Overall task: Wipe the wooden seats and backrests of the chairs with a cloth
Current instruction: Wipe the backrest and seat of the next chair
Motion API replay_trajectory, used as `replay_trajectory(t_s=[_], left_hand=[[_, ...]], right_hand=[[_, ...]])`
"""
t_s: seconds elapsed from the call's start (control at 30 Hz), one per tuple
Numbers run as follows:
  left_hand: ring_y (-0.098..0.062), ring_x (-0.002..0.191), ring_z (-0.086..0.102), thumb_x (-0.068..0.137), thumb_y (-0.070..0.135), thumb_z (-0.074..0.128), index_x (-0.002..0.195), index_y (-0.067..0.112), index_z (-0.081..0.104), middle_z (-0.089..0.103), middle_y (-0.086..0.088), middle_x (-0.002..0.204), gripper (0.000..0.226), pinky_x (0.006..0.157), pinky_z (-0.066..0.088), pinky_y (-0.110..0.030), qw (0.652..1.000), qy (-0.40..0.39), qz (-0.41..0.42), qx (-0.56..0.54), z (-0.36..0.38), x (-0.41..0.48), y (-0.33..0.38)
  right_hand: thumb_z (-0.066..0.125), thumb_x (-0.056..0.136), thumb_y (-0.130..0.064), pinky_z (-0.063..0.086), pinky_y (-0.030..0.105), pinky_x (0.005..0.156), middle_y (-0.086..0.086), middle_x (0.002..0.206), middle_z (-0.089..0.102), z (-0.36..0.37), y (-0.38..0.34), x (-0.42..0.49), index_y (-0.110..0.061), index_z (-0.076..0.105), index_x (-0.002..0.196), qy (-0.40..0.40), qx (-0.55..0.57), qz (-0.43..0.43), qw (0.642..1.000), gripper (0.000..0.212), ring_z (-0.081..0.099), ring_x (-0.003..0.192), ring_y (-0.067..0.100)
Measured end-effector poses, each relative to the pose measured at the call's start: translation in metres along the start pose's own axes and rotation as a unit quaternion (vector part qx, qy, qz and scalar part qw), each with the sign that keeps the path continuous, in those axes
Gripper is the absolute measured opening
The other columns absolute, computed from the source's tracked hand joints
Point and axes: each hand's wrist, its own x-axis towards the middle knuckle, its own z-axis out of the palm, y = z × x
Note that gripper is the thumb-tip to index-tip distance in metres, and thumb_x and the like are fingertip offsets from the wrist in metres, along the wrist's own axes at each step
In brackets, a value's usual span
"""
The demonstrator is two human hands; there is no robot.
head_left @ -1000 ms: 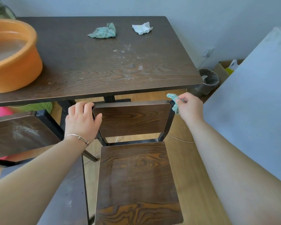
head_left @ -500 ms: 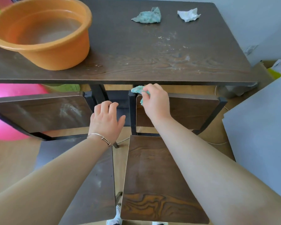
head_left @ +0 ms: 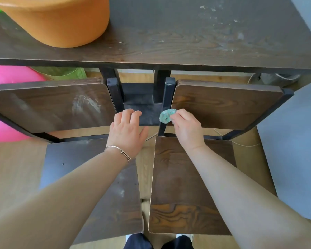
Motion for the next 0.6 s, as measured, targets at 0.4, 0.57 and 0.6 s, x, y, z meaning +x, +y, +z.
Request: replay_trajectory(t_s=[0.4, 0.57, 0.6], left_hand=[[-0.029, 0.123, 0.034, 0.095, 0.046, 0.044, 0.138, 0.017, 0.042, 0.04, -0.004, 0.135, 0.052, 0.1, 0.04, -0.043, 0.999, -0.041, 0.019, -0.007, 0.032, -0.003, -0.007], [-0.027, 0.125, 0.033, 0.094, 0.048, 0.041, 0.138, 0.017, 0.041, 0.039, -0.003, 0.136, 0.054, 0.102, 0.04, -0.043, 0.999, -0.041, 0.033, -0.006, 0.027, 0.006, -0.001], [-0.027, 0.125, 0.033, 0.094, 0.048, 0.041, 0.138, 0.017, 0.041, 0.039, -0.003, 0.137, 0.054, 0.102, 0.04, -0.043, 0.999, -0.041, 0.034, -0.006, 0.026, 0.007, 0.0]], right_hand=[[0.067, 0.091, -0.02, 0.057, 0.023, 0.082, 0.002, 0.113, 0.061, -0.004, -0.007, -0.01, -0.011, 0.068, 0.104, 0.202, 0.174, 0.23, 0.936, 0.016, 0.059, 0.1, 0.009], [0.065, 0.092, -0.031, 0.052, 0.01, 0.076, 0.002, 0.113, 0.062, -0.049, 0.0, 0.01, -0.011, 0.067, 0.105, 0.29, 0.184, 0.257, 0.903, 0.024, 0.06, 0.1, 0.007], [0.065, 0.093, -0.031, 0.051, 0.009, 0.075, 0.002, 0.112, 0.062, -0.05, 0.002, 0.01, -0.01, 0.067, 0.104, 0.296, 0.182, 0.261, 0.901, 0.024, 0.06, 0.099, 0.007]])
